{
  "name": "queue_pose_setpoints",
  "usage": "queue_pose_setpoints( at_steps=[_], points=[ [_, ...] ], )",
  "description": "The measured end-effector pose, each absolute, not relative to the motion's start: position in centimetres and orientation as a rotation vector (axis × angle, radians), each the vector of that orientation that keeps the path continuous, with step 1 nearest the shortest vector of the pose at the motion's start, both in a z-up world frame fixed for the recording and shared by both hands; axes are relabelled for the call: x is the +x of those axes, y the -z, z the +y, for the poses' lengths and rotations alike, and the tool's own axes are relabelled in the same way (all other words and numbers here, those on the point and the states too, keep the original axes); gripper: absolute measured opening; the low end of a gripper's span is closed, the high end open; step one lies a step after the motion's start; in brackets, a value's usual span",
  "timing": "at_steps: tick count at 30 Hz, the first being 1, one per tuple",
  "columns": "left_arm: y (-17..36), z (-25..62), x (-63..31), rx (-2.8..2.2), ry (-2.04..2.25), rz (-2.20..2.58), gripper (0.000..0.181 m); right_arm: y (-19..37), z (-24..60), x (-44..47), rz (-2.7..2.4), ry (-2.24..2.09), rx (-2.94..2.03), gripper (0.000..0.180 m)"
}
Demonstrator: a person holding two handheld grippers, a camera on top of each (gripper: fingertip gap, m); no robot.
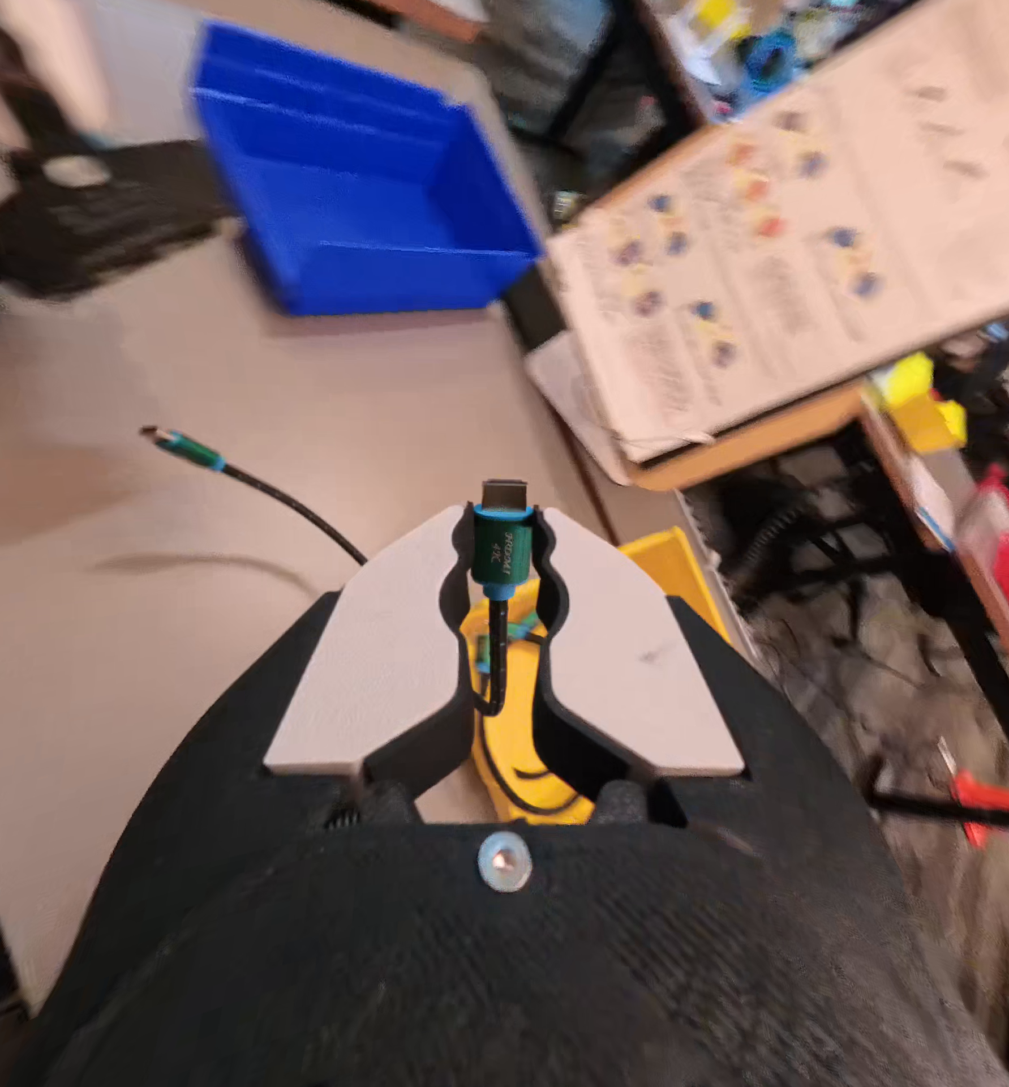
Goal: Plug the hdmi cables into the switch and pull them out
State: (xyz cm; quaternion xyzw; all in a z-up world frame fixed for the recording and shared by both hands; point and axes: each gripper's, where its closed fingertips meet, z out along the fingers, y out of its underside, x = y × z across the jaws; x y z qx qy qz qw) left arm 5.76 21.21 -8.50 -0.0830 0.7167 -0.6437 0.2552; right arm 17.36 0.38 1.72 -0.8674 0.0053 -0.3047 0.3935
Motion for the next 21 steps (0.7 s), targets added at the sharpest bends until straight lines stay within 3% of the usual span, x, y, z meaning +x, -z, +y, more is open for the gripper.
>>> queue_pose_setpoints(
  at_steps=[8,15,21],
  points=[
    [9.2,20.8,5.9,-0.222,1.795,1.971,0.021,-4.4,-8.9,28.5,0.455,1.083,-1.901,0.019],
    [9.3,20.8,5.7,-0.211,1.835,1.966,0.021,4.1,-12.2,32.6,0.617,1.086,-1.800,0.019],
    [9.8,20.4,6.1,-0.219,1.843,1.989,0.021,7.2,-10.1,33.0,0.543,1.061,-1.829,0.019]
  ],
)
